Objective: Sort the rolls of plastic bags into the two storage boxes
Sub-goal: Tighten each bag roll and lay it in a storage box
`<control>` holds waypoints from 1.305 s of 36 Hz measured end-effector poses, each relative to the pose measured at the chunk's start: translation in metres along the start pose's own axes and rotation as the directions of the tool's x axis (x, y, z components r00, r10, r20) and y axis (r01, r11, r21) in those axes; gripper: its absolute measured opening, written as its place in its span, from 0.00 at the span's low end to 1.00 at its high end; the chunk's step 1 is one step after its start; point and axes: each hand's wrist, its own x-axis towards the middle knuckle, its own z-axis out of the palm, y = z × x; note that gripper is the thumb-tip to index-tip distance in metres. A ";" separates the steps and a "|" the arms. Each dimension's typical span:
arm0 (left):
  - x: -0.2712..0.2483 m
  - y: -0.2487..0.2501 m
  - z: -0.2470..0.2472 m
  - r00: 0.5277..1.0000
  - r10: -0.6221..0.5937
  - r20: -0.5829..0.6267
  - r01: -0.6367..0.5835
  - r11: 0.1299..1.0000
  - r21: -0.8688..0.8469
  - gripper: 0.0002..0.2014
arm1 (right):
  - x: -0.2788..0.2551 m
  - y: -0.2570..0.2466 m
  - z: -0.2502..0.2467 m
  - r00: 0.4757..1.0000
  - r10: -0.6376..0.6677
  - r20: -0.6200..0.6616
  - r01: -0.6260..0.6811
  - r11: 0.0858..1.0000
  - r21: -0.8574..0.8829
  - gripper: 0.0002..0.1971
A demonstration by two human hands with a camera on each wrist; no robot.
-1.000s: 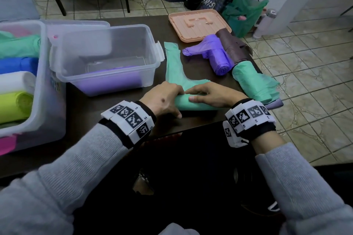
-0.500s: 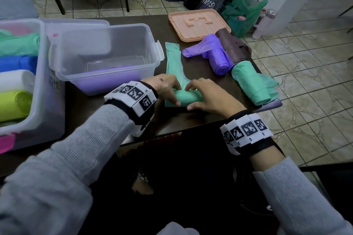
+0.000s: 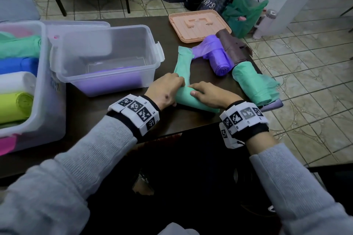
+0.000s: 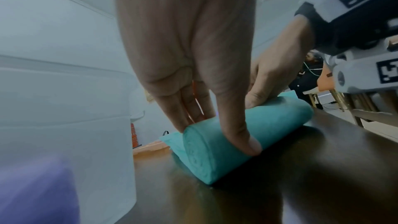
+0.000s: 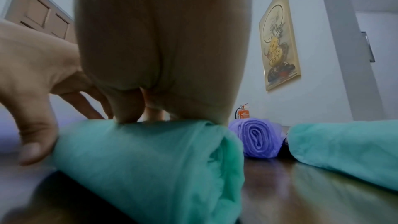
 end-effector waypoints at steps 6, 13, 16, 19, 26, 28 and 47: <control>0.005 -0.002 -0.005 0.998 -0.034 0.051 0.035 0.999 -0.021 0.34 | -0.014 -0.011 0.011 0.965 -0.042 -0.258 0.010 0.992 -0.123 0.23; 0.008 -0.009 -0.014 0.981 -0.052 0.187 0.073 0.991 -0.108 0.31 | -0.031 -0.029 0.024 0.969 -0.086 -0.232 0.036 0.976 -0.215 0.29; 0.006 -0.015 -0.017 0.976 -0.038 0.212 0.073 0.985 -0.157 0.30 | -0.031 -0.029 0.027 0.960 -0.094 -0.264 0.031 0.973 -0.230 0.30; 0.006 -0.016 -0.019 0.985 -0.036 0.167 0.069 0.978 -0.197 0.32 | -0.027 -0.026 0.025 0.969 -0.070 -0.238 0.040 0.991 -0.130 0.30; 0.001 -0.012 -0.015 0.998 -0.056 -0.003 0.054 0.985 -0.162 0.21 | -0.019 -0.020 0.006 0.993 -0.047 -0.108 0.044 0.999 -0.028 0.26; 0.000 -0.011 -0.013 0.998 -0.065 0.001 0.064 0.987 -0.146 0.23 | -0.017 -0.019 0.002 0.997 -0.036 -0.066 0.035 0.999 -0.012 0.25; 0.013 -0.016 -0.022 0.983 -0.024 0.182 0.061 0.978 -0.199 0.25 | -0.011 -0.011 -0.004 0.992 -0.040 -0.122 0.049 0.997 0.067 0.17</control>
